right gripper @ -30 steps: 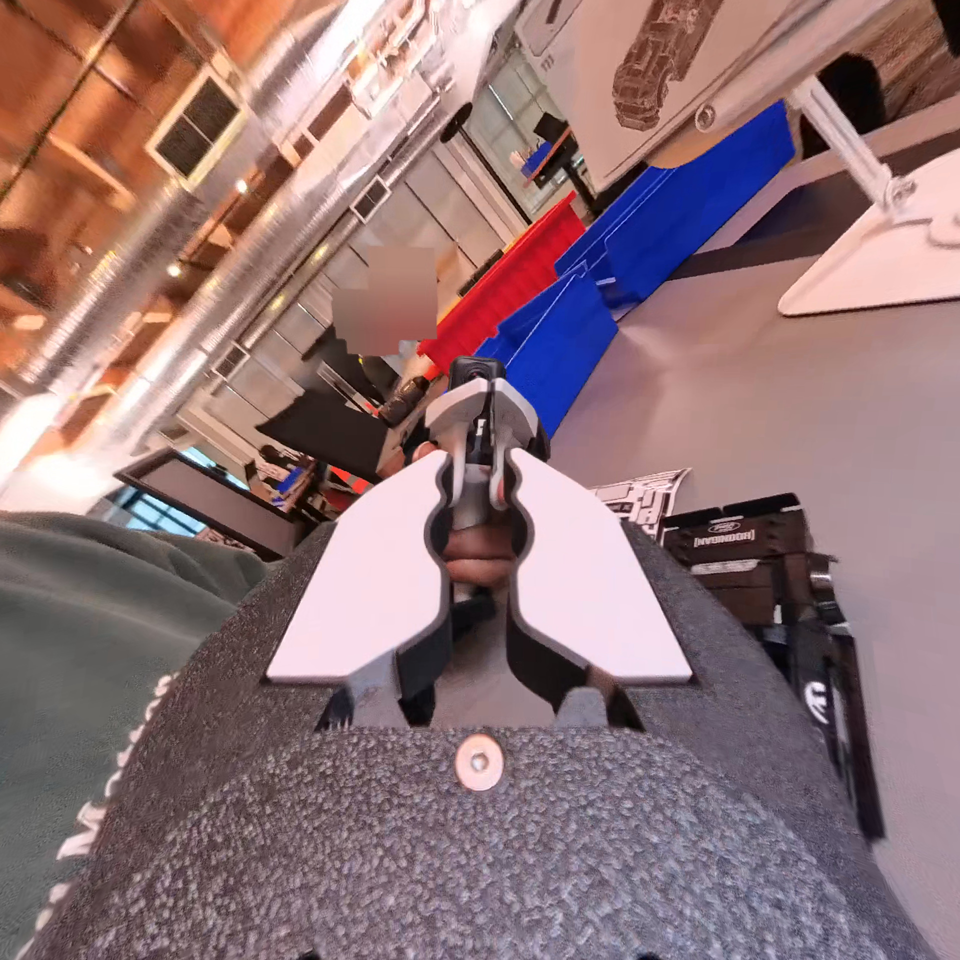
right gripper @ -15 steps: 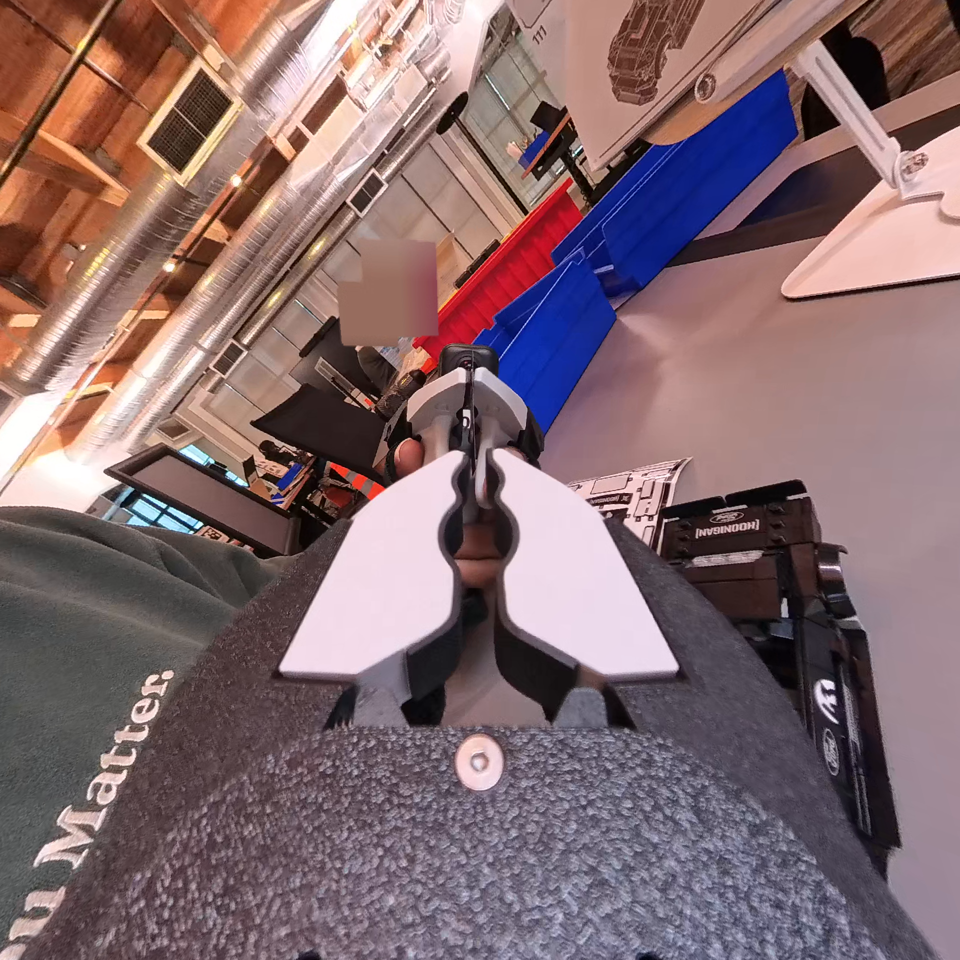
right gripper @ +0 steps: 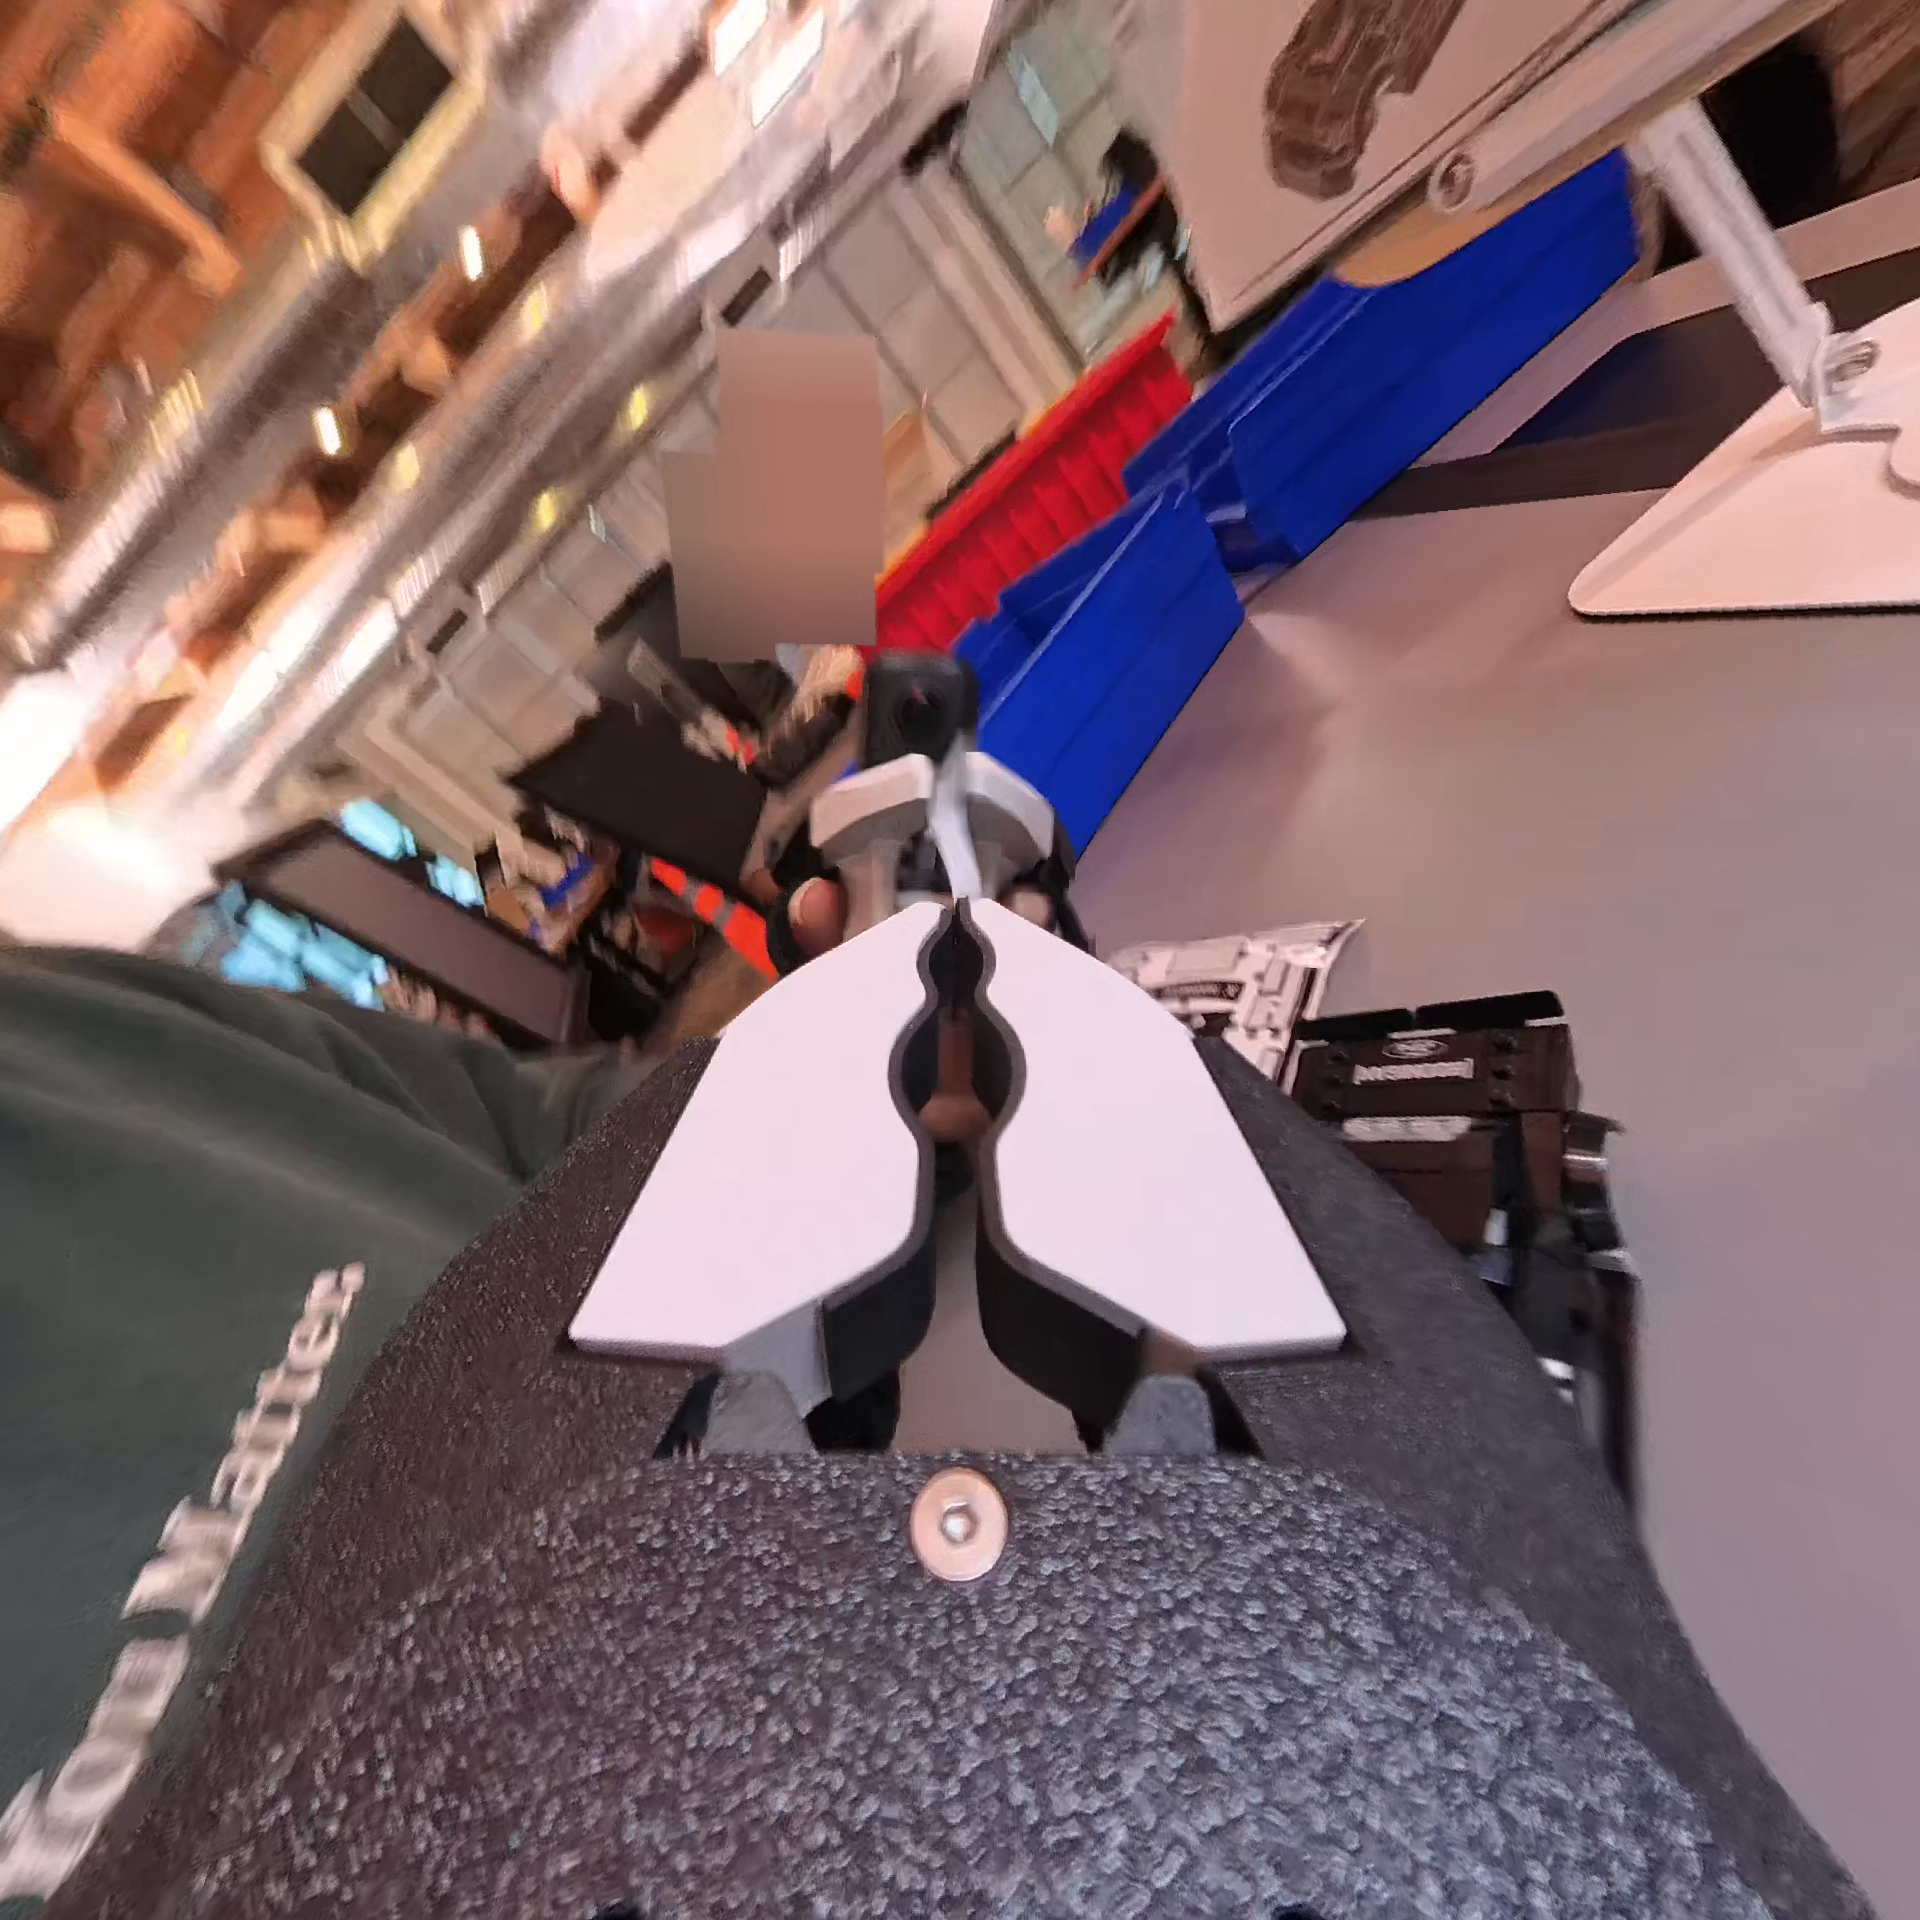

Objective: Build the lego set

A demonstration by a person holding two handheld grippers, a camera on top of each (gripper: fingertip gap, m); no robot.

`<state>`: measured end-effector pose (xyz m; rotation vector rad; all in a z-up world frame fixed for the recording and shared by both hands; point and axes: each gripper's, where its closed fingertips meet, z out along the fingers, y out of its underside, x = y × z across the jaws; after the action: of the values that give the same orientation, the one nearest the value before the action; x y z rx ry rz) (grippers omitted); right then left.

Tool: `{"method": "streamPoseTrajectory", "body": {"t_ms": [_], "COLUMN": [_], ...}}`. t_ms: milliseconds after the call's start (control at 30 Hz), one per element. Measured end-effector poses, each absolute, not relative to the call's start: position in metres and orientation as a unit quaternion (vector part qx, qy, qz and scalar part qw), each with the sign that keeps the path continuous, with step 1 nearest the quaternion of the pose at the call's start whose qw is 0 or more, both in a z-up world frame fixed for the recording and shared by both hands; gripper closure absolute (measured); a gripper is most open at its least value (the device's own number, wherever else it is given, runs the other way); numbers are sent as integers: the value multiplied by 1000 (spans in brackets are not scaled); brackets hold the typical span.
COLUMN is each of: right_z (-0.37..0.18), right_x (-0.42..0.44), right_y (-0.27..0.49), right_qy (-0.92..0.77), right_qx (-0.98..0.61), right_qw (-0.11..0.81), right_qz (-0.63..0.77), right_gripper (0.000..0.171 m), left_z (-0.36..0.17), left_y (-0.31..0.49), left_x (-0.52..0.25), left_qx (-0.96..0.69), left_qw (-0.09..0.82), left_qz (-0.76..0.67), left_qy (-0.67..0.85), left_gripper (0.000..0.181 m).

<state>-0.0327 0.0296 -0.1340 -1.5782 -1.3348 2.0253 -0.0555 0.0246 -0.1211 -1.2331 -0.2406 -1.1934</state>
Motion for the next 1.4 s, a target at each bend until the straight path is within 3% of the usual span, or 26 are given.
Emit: {"method": "streamPoseTrajectory", "body": {"t_ms": [167, 300, 467, 700, 900, 1133, 1400], "right_z": [-143, -146, -170, -190, -188, -200, -202], "right_x": [-28, -20, -2, 10, 18, 16, 1], "right_y": [45, 47, 54, 63, 69, 74, 82], "right_qy": [-595, -655, -683, -656, -653, -624, -617], "right_qx": [-528, -504, -452, -467, -487, -559, -561], "right_qw": [100, 30, -45, -36, 9, -39, -123], "right_qz": [597, 562, 572, 592, 580, 545, 538], "right_gripper": [171, 171, 171, 171, 171, 171, 171], "left_z": [-141, -145, -233, -272, -271, -253, -201], "left_y": [28, 25, 11, 19, 50, 72, 61], "left_x": [-48, -58, -70, -49, -59, -79, -28], "left_qx": [-686, -708, -883, -917, -911, -893, -805], "left_qw": [630, 604, 428, 356, 372, 414, 427], "left_qz": [-365, -366, -182, -132, -110, -78, -400], "left_qy": [11, -1, 62, 120, 143, 160, 95], "left_gripper": [131, 119, 116, 127, 140, 147, 162]}}
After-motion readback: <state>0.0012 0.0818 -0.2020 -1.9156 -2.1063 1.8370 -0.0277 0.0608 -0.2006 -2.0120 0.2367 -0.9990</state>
